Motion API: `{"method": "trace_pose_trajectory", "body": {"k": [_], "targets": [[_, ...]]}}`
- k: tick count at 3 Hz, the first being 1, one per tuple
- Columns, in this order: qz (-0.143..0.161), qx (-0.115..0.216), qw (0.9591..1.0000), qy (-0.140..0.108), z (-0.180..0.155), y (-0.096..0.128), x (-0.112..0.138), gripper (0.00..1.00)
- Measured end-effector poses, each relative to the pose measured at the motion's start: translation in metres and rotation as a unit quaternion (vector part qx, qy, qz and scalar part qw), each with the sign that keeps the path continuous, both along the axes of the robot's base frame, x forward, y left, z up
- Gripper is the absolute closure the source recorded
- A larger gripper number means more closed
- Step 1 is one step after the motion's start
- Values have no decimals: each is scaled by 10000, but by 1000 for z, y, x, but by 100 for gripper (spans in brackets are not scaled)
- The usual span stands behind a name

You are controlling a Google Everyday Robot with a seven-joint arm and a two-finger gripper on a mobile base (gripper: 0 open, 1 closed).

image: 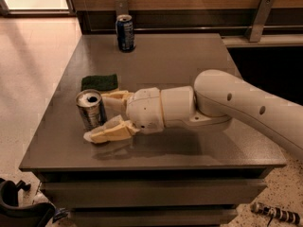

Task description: Pick redbull can

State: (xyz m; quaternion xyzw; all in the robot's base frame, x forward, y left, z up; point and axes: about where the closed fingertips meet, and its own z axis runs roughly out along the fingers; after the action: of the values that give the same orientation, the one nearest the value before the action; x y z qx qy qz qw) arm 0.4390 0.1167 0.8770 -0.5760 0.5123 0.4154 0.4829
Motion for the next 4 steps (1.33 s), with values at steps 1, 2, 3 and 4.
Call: {"method": "trace_pose_trajectory", "body": {"k": [1, 2, 3, 4], "targets": [[18, -4, 10000, -9, 1, 2, -1, 62], [43, -9, 10000, -21, 2, 4, -3, 92], [55, -12, 10000, -27, 2, 5, -4, 100], [81, 5, 10000, -30, 3, 6, -4, 100]]}}
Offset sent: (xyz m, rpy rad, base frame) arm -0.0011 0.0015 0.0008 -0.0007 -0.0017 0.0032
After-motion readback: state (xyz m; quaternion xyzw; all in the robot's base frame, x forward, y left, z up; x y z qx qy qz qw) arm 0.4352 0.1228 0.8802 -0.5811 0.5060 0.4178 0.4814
